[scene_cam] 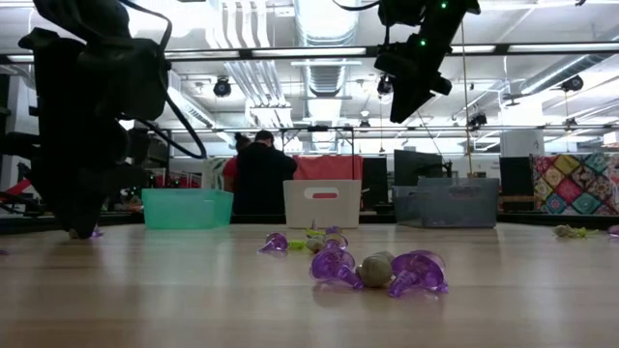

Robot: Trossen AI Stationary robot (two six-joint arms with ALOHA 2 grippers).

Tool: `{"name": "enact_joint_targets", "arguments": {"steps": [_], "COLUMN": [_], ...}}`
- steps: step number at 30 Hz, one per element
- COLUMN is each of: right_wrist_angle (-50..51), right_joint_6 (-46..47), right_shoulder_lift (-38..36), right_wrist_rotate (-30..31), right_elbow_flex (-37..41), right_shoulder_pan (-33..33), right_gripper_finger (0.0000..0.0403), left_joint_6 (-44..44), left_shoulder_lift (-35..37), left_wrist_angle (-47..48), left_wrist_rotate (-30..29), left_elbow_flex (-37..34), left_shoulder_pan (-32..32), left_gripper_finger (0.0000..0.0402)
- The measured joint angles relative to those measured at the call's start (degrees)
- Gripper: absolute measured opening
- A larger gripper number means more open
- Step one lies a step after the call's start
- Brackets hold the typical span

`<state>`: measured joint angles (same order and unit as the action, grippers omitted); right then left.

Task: Sort Halloween decoration
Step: Put the white skull toy into the white bin

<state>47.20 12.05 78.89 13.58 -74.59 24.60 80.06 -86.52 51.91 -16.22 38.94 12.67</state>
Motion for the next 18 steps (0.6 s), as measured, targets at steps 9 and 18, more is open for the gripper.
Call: {"name": "enact_joint_targets", "arguments": {"steps": [9, 18], "right_wrist_angle": [-0.01, 0.0], "right_joint_6": [0.0, 0.02], "right_shoulder_lift": [0.0, 0.0], "right_wrist_rotate": [-0.01, 0.0], "right_elbow_flex": [0.0, 0.0], "right_shoulder_pan": [0.0, 0.0], "right_gripper_finger": [0.0082, 0.0082], "left_joint_6": [-0.01, -0.01], "left_shoulder_lift": [0.0, 0.0], "left_wrist_angle": [-0.76, -1.17], "left_wrist_rotate": [-0.44, -0.64], "left_elbow_flex": [-0.04, -0.09], "left_shoulder_pan": [0.01, 0.0], "left_gripper_finger": [0.0102, 0.0077]}}
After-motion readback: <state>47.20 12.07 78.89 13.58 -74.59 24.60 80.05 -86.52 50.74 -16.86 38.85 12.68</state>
